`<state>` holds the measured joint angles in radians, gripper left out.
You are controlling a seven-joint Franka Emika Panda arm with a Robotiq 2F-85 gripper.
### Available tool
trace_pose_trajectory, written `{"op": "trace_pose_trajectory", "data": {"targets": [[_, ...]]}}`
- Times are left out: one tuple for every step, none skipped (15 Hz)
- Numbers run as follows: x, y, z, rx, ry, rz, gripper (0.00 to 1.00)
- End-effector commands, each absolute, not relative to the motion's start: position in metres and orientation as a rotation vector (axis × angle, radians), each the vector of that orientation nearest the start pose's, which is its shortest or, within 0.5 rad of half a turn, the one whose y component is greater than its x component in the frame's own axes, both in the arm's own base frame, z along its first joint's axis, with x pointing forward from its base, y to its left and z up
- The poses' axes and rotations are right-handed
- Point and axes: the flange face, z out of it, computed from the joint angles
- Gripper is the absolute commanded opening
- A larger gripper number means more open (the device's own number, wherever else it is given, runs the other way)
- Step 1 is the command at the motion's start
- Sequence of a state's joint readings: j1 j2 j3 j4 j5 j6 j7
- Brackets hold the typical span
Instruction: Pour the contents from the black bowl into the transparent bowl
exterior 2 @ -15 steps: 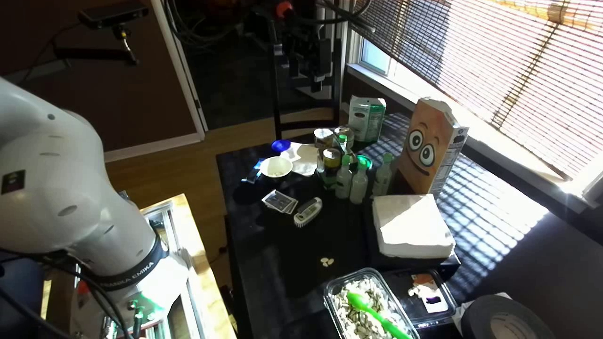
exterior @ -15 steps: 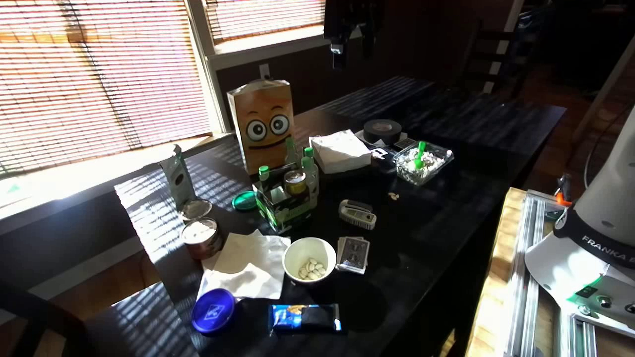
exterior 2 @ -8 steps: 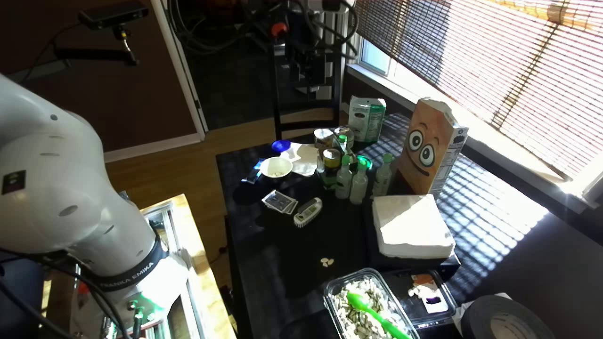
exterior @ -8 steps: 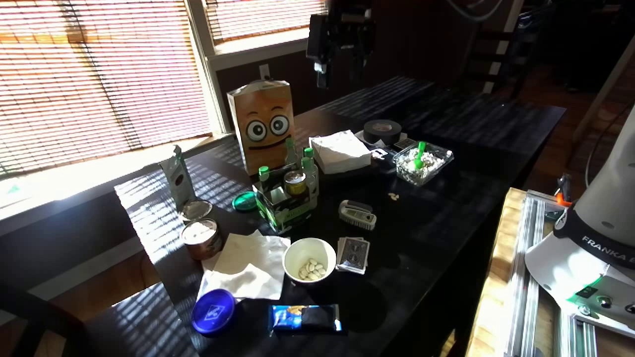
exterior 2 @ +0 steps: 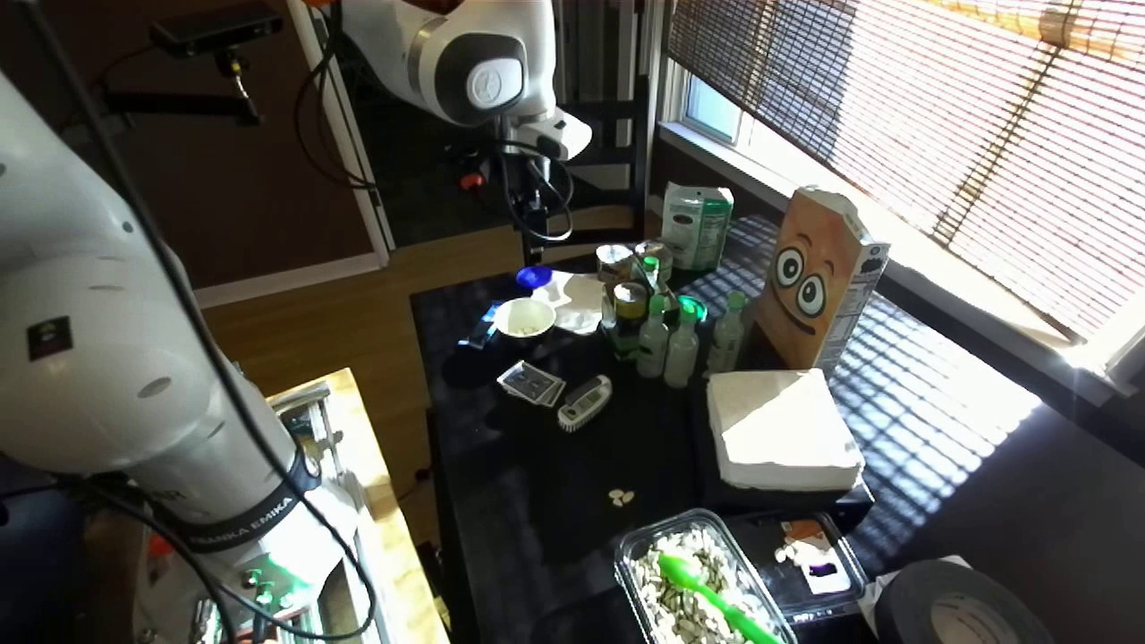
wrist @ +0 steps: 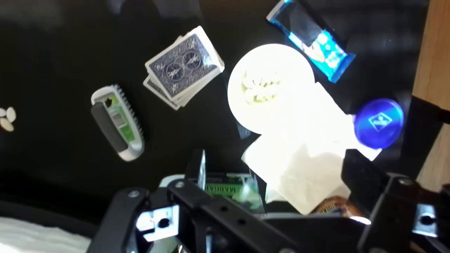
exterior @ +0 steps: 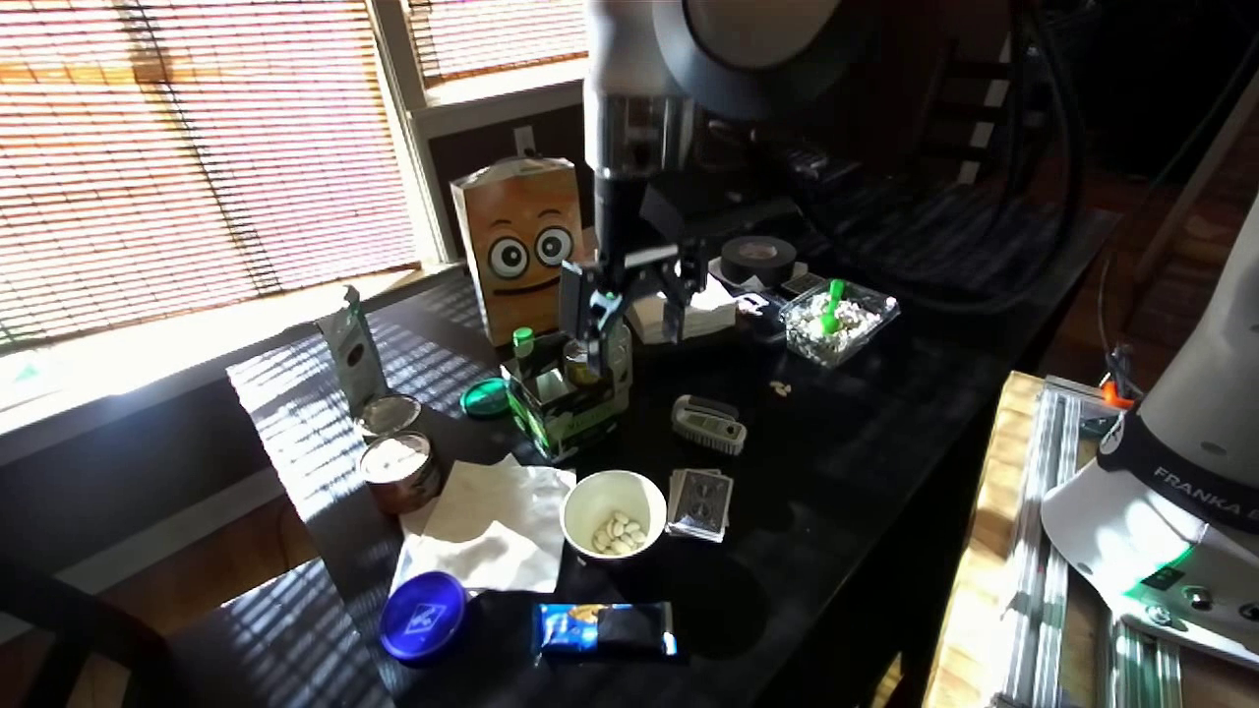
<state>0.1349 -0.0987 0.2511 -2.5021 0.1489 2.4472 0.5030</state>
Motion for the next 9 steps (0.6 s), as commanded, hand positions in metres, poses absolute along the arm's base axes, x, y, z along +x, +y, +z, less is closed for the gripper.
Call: {"op": "trace_pose_trajectory", "data": {"targets": [[0.408, 0.181, 0.253, -3.065, 0.296, 0.159, 1.0], [0.402, 0.175, 0.237, -3.079, 0.289, 0.206, 1.0], [0.398, 0.165, 0.223, -3.072, 0.278, 0.259, 1.0], [0.401, 0.177, 0.245, -3.083, 0.295, 0.207, 1.0], [0.397, 0.171, 0.232, -3.087, 0.287, 0.245, 1.0], [0.396, 0.166, 0.223, -3.088, 0.286, 0.266, 1.0], [0.397, 0.164, 0.22, -3.088, 0.286, 0.276, 1.0], [0.397, 0.163, 0.219, -3.088, 0.286, 0.278, 1.0], [0.399, 0.163, 0.215, -3.109, 0.238, 0.168, 1.0]]}}
